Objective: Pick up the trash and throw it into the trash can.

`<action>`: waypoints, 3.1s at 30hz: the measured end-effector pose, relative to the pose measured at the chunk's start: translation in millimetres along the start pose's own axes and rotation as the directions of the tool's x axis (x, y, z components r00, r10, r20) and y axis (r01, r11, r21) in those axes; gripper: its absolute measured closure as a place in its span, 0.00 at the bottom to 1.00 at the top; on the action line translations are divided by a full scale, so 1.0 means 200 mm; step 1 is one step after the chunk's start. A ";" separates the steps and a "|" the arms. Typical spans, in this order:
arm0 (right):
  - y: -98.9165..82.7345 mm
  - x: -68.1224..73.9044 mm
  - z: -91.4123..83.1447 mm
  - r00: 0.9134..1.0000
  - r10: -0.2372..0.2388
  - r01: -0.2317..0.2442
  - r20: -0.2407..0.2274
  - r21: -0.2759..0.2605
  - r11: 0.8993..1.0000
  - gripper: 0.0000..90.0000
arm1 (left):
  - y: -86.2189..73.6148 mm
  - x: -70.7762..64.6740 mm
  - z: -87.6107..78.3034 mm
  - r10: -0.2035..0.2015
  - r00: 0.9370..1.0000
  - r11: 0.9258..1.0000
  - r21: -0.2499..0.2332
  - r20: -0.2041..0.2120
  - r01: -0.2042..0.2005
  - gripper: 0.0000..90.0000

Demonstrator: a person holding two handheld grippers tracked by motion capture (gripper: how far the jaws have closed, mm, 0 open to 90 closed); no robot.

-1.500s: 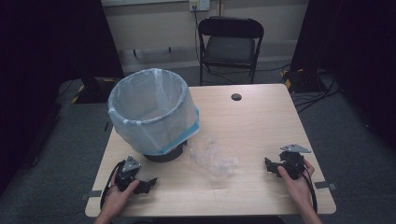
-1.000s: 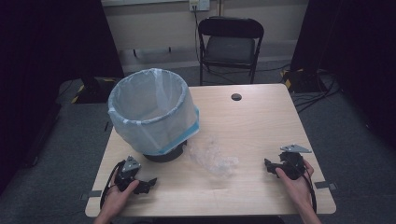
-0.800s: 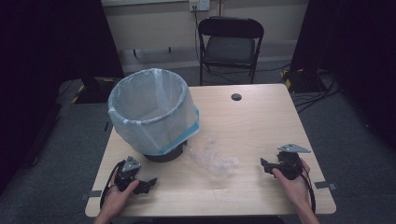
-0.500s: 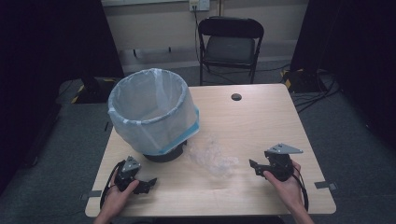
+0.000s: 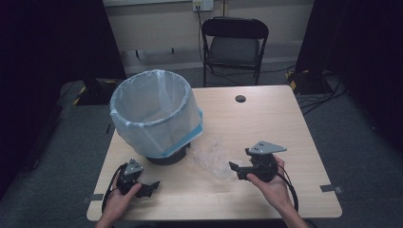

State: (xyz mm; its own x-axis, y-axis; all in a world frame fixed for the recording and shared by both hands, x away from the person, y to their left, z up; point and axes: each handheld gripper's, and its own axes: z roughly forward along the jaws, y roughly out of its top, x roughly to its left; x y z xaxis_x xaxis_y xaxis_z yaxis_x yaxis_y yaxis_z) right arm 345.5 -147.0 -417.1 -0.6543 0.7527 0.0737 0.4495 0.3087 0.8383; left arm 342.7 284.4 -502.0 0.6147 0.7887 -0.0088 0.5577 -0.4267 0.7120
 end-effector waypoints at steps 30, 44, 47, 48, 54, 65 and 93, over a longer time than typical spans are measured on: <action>-0.09 0.16 0.42 0.991 -0.062 0.084 -0.120 0.191 0.978 0.36 | 0.00 0.00 0.00 0.001 1.000 1.000 -0.001 -0.001 -0.001 0.00; -0.14 0.08 0.46 0.993 -0.019 0.044 -0.116 0.209 0.977 0.85 | 0.00 0.00 0.00 0.003 1.000 1.000 -0.001 0.000 -0.003 0.00; -0.14 0.06 0.44 0.993 -0.009 0.031 -0.118 0.189 0.982 0.99 | 0.00 0.00 0.00 0.003 1.000 1.000 -0.001 0.000 -0.003 0.00; -0.14 0.05 0.44 0.993 -0.008 0.030 -0.119 0.184 0.982 0.99 | 0.00 0.00 0.00 0.003 1.000 1.000 -0.001 0.000 -0.003 0.00; -0.12 0.04 0.38 0.992 0.007 0.011 -0.123 0.152 0.988 1.00 | 0.00 0.00 0.00 0.003 1.000 1.000 -0.001 0.000 -0.003 0.00; -0.04 0.00 0.24 0.992 0.018 -0.011 -0.125 0.058 0.998 1.00 | 0.00 0.00 0.00 0.002 1.000 1.000 -0.001 0.000 -0.002 0.00; 0.23 -0.07 -0.01 0.994 0.001 -0.016 -0.108 -0.140 0.990 1.00 | 0.00 0.00 0.00 0.002 1.000 1.000 -0.001 0.001 -0.002 0.00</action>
State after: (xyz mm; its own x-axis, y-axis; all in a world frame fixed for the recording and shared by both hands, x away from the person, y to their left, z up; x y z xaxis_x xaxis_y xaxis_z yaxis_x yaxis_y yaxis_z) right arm 374.2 -143.9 -379.3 -0.7157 0.6858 0.1321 0.3701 0.2121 0.9044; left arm 342.6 284.7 -502.0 0.6164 0.7874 -0.0076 0.5555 -0.4280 0.7129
